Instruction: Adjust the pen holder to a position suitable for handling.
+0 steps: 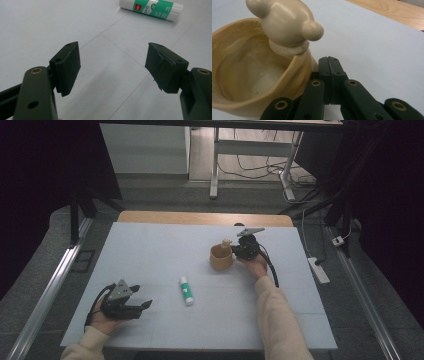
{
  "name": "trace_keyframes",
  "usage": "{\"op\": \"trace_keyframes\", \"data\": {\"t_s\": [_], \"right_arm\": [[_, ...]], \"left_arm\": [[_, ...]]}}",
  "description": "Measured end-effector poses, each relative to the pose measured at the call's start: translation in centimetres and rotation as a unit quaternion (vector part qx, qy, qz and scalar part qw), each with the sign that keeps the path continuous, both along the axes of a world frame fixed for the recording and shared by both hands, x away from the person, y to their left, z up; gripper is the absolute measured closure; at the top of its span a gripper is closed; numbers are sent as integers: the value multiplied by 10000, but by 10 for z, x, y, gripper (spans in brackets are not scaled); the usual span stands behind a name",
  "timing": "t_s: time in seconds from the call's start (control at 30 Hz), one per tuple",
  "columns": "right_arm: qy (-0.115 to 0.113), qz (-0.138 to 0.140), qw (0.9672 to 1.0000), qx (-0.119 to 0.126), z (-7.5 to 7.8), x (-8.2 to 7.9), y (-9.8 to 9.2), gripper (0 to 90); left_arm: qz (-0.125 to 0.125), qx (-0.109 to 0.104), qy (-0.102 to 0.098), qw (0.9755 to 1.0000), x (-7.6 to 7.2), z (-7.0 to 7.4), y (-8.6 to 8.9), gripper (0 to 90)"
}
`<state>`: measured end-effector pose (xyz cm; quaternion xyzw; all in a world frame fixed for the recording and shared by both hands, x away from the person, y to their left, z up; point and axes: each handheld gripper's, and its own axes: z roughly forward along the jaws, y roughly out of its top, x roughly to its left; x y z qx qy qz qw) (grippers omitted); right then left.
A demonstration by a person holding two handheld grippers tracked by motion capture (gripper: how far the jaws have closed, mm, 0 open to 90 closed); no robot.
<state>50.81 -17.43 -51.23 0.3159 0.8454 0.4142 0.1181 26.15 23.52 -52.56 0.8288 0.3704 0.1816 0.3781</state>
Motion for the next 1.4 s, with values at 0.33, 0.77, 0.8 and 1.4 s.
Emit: {"op": "trace_keyframes", "data": {"t_s": [0.33,0.77,0.8,1.4], "right_arm": [[37,228,9997,-3,-1,-6,17,895],[41,512,9986,-131,-1,-19,36,895],[40,530,9985,-160,0,-20,38,895],[-181,580,9967,-533,5,-32,48,894]], "left_arm": [[-3,-4,-5,10000,0,0,0,277],[-17,-1,1,10000,0,0,0,278],[-17,-1,1,10000,0,0,0,278],[-9,-18,-31,10000,-1,1,1,278]]}}
